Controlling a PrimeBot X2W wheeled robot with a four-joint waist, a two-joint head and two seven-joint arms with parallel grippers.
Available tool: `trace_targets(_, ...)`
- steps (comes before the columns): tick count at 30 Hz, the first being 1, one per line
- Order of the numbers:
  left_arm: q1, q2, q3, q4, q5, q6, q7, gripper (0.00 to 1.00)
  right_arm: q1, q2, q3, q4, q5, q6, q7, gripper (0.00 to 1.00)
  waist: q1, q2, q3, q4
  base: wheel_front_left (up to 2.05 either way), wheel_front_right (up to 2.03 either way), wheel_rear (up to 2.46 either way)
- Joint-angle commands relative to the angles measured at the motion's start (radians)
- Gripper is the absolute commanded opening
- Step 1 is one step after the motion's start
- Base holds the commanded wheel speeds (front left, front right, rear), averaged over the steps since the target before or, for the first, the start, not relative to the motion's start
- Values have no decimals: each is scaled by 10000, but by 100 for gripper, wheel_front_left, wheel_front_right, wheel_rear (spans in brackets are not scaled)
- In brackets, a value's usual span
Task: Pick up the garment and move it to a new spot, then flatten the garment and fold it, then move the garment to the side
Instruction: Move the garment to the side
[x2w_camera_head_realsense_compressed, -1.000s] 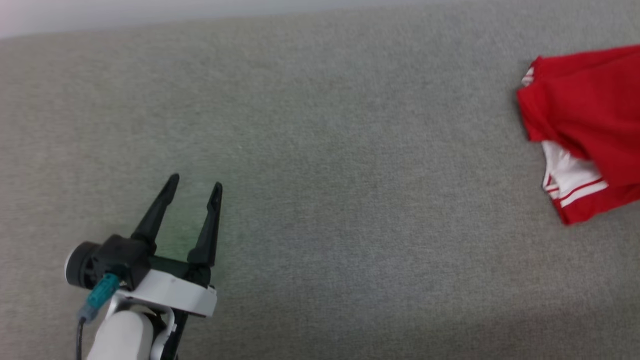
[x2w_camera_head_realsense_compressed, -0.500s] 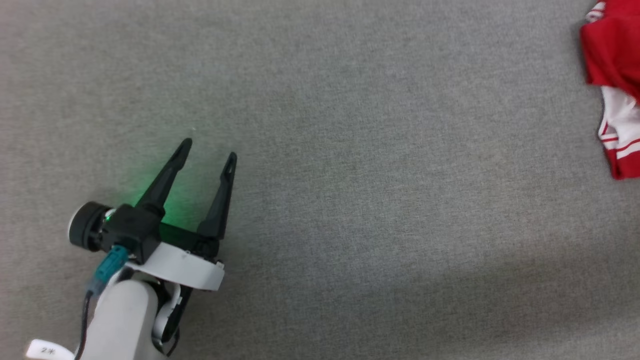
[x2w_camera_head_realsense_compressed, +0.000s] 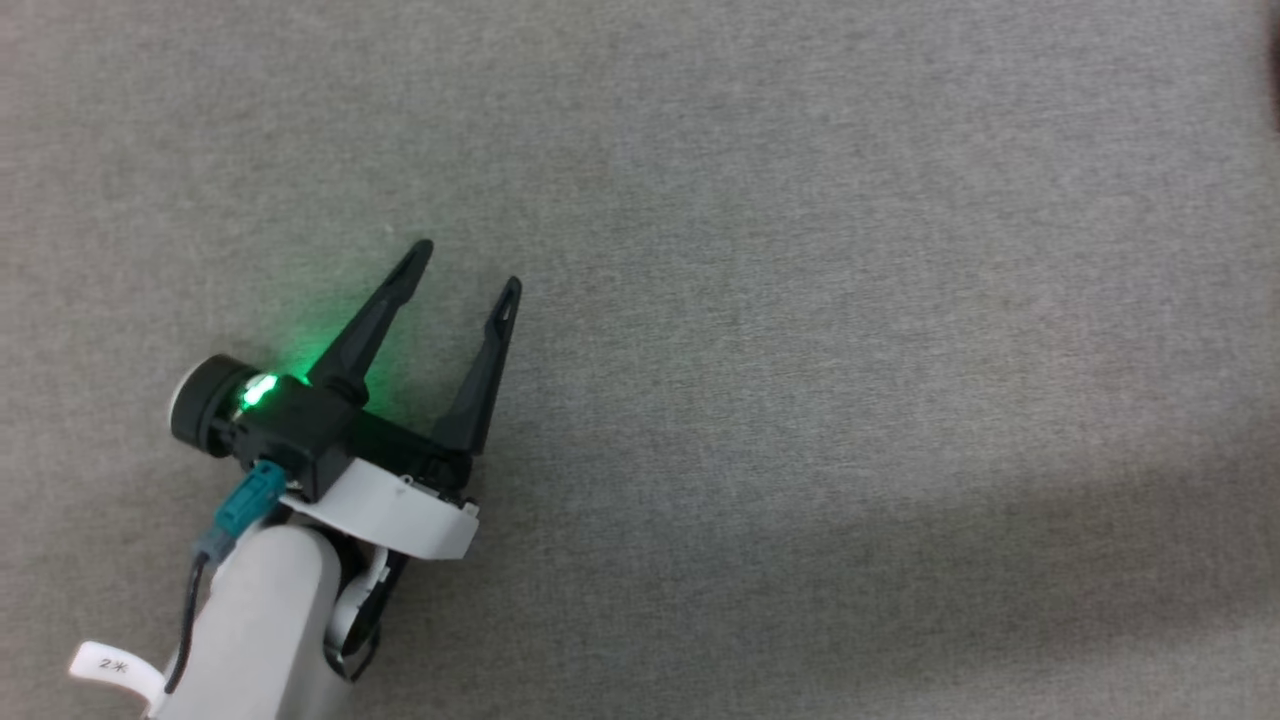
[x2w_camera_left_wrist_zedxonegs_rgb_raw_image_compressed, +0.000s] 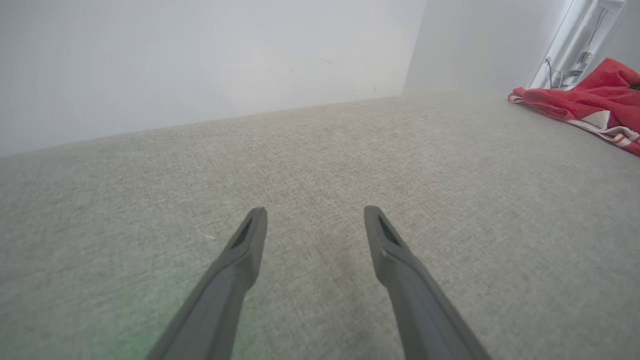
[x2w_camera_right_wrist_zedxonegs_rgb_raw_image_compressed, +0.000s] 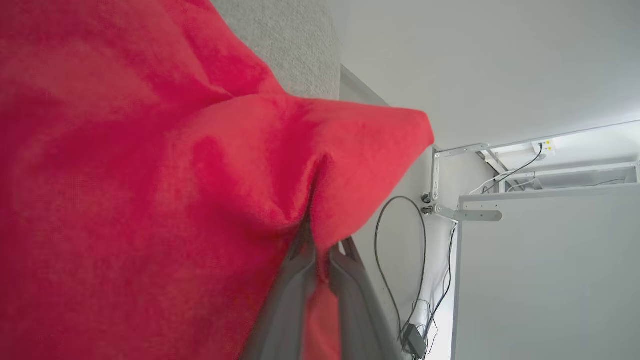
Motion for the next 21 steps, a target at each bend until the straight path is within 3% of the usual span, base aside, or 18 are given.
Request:
trace_targets(1, -26, 41, 4, 171, -53, 33, 12, 100, -93, 125, -184, 179, -83, -11, -8, 0, 0, 0, 41, 145, 0, 0, 0)
trace_targets(7, 9, -5, -61, 245, -124, 34, 13, 100, -249, 597, -1344, 1364, -538, -11, 76, 0, 0, 0, -39, 423, 0, 0, 0)
trace_targets(8, 27, -25, -49, 253, -128, 34, 13, 100, -266, 640, -1549, 1527, -678, -11, -1, 5, 0, 0, -74, 458, 0, 0, 0)
trace_targets(12, 101, -54, 15, 292, -215, 32, 10, 100, -345, 769, -2473, 2164, -1317, -11, -342, 51, 0, 0, -287, 515, 0, 0, 0)
trace_targets(13, 134, -56, 30, 314, -219, 32, 10, 100, -380, 799, -2667, 2265, -1519, -11, -440, 86, 0, 0, -368, 511, 0, 0, 0)
trace_targets(14, 161, -61, 58, 318, -214, 32, 10, 100, -426, 839, -2929, 2366, -1667, -11, -571, 100, 0, 0, -449, 502, 0, 0, 0)
trace_targets(21, 513, -177, 297, 359, -121, 32, 9, 100, -530, 1287, -4181, 2684, -2591, -11, -1580, 100, 0, 0, -1320, 405, 0, 0, 0)
